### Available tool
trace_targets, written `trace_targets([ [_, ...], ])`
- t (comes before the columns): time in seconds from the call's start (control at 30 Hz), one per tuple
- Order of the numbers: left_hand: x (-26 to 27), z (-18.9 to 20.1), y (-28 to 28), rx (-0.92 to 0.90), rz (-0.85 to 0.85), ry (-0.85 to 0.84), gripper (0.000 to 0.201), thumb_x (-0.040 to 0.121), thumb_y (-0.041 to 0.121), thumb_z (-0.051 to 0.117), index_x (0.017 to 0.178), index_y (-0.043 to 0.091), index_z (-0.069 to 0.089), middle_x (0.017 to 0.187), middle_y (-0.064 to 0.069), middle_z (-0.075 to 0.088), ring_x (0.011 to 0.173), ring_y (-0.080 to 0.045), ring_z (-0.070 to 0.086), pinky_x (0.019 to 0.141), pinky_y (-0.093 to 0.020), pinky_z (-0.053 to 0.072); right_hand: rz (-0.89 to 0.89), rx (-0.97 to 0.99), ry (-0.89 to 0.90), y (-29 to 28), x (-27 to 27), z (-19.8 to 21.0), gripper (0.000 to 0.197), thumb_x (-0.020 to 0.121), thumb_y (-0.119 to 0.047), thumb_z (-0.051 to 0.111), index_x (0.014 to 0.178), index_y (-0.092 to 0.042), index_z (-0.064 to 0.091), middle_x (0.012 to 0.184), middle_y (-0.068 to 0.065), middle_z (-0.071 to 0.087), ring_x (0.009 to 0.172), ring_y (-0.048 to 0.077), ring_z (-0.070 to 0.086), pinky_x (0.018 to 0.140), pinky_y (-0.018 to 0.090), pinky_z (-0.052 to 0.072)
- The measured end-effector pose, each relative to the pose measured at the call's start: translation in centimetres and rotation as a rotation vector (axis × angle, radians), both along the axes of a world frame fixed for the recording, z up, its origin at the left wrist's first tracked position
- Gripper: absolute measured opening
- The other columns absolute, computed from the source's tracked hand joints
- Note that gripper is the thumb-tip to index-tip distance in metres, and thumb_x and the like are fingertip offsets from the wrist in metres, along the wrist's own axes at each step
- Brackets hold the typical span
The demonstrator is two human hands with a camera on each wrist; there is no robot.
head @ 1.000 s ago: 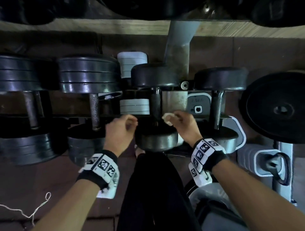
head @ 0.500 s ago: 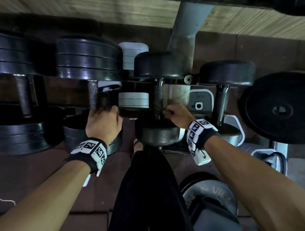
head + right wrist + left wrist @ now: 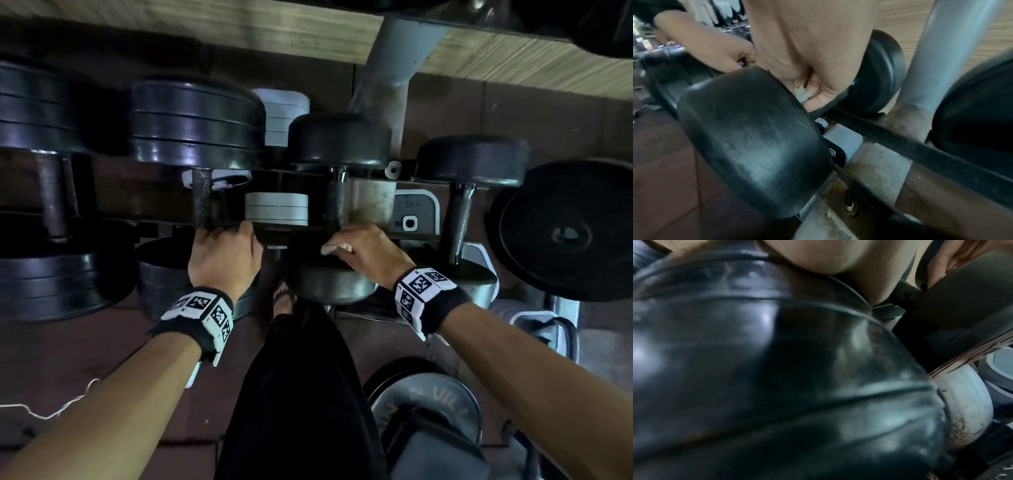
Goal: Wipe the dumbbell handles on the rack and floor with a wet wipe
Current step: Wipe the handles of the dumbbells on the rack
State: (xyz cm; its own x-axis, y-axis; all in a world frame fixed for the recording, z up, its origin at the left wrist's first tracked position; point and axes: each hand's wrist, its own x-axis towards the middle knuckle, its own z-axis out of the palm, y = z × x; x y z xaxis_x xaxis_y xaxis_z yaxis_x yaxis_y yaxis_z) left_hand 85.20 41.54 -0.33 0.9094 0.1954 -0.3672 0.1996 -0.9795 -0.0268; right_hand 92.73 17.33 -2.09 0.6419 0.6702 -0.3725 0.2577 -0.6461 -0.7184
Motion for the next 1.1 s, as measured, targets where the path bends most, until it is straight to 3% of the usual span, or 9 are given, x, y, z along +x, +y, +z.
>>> trace_targets([
  [0.23, 0.1, 0.1, 0.0, -0.010, 0.001, 0.004, 0.017, 0.088, 0.026, 0.061, 0.081, 0.011, 0.063, 0.052, -0.009, 0.058, 0.049, -0.029, 0.057, 0.068, -0.037, 0.046, -0.295, -0.109, 0.197, -1.0, 0.2, 0.3, 0.004, 0.089, -0.026, 0.076, 0.088, -0.023, 0.077, 0.080, -0.023, 0.070, 0.079, -0.010, 0.064, 0.072, 0.010, 0.046],
  [0.3, 0.1, 0.2, 0.0, -0.018, 0.003, -0.012, 0.016, 0.087, 0.024, 0.063, 0.079, 0.010, 0.063, 0.051, -0.009, 0.057, 0.048, -0.029, 0.057, 0.067, -0.037, 0.046, -0.335, -0.223, 0.170, -1.9, 0.3, 0.2, 0.010, 0.092, -0.027, 0.073, 0.085, -0.019, 0.074, 0.080, -0.018, 0.068, 0.076, -0.004, 0.062, 0.072, 0.017, 0.045],
  [0.37, 0.1, 0.3, -0.1, -0.024, 0.008, -0.022, 0.015, 0.086, 0.022, 0.064, 0.079, 0.009, 0.063, 0.051, -0.009, 0.057, 0.048, -0.029, 0.057, 0.066, -0.037, 0.046, -0.350, -0.347, 0.155, -2.0, 1.0, -0.3, 0.020, 0.093, -0.028, 0.070, 0.084, -0.011, 0.073, 0.084, 0.001, 0.072, 0.081, 0.016, 0.065, 0.074, 0.030, 0.049],
  [0.47, 0.0, 0.2, -0.1, -0.035, 0.002, -0.015, 0.014, 0.086, 0.022, 0.064, 0.079, 0.009, 0.063, 0.052, -0.009, 0.058, 0.050, -0.029, 0.058, 0.067, -0.037, 0.046, -0.276, -0.468, 0.221, -0.1, 2.0, -1.6, 0.023, 0.094, -0.018, 0.065, 0.076, -0.003, 0.065, 0.084, 0.013, 0.062, 0.085, 0.027, 0.061, 0.068, 0.030, 0.038],
  [0.57, 0.1, 0.2, -0.1, -0.025, 0.006, 0.002, 0.015, 0.087, 0.023, 0.062, 0.081, 0.010, 0.064, 0.054, -0.010, 0.059, 0.052, -0.030, 0.059, 0.067, -0.038, 0.046, -0.222, -0.419, 0.276, 1.1, 2.6, -2.3, 0.011, 0.094, -0.004, 0.060, 0.096, 0.002, 0.069, 0.091, 0.006, 0.058, 0.091, 0.019, 0.055, 0.074, 0.018, 0.034],
  [0.63, 0.1, 0.1, -0.1, -0.025, 0.010, 0.008, 0.015, 0.087, 0.024, 0.061, 0.082, 0.010, 0.064, 0.054, -0.010, 0.059, 0.053, -0.030, 0.059, 0.068, -0.038, 0.046, -0.216, -0.375, 0.290, 0.4, 2.5, -2.1, 0.010, 0.095, -0.005, 0.060, 0.090, -0.004, 0.069, 0.086, 0.004, 0.062, 0.081, 0.015, 0.056, 0.071, 0.020, 0.038],
  [0.73, 0.2, 0.1, -0.1, -0.025, 0.020, 0.019, 0.016, 0.088, 0.023, 0.059, 0.085, 0.009, 0.065, 0.055, -0.010, 0.060, 0.054, -0.031, 0.059, 0.069, -0.039, 0.046, -0.191, -0.314, 0.265, -0.6, 2.1, -1.4, 0.013, 0.096, -0.011, 0.063, 0.086, -0.013, 0.070, 0.080, -0.006, 0.064, 0.072, 0.007, 0.056, 0.060, 0.010, 0.035],
  [0.97, 0.3, 0.4, -0.2, -0.033, 0.031, 0.019, 0.015, 0.089, 0.022, 0.061, 0.081, 0.009, 0.064, 0.054, -0.009, 0.059, 0.053, -0.031, 0.059, 0.066, -0.038, 0.048, -0.053, -0.237, 0.224, -1.6, 2.0, 1.0, 0.027, 0.100, -0.030, 0.062, 0.102, -0.008, 0.076, 0.102, 0.002, 0.074, 0.089, 0.013, 0.065, 0.077, 0.020, 0.048],
  [1.1, 0.3, 0.6, -0.3, -0.029, 0.031, 0.019, 0.016, 0.088, 0.021, 0.061, 0.078, 0.009, 0.063, 0.053, -0.010, 0.059, 0.051, -0.030, 0.058, 0.063, -0.036, 0.045, 0.027, -0.122, 0.205, -0.8, 1.4, 1.8, 0.021, 0.097, -0.023, 0.065, 0.107, -0.009, 0.076, 0.101, -0.001, 0.071, 0.079, -0.003, 0.058, 0.074, 0.006, 0.043],
])
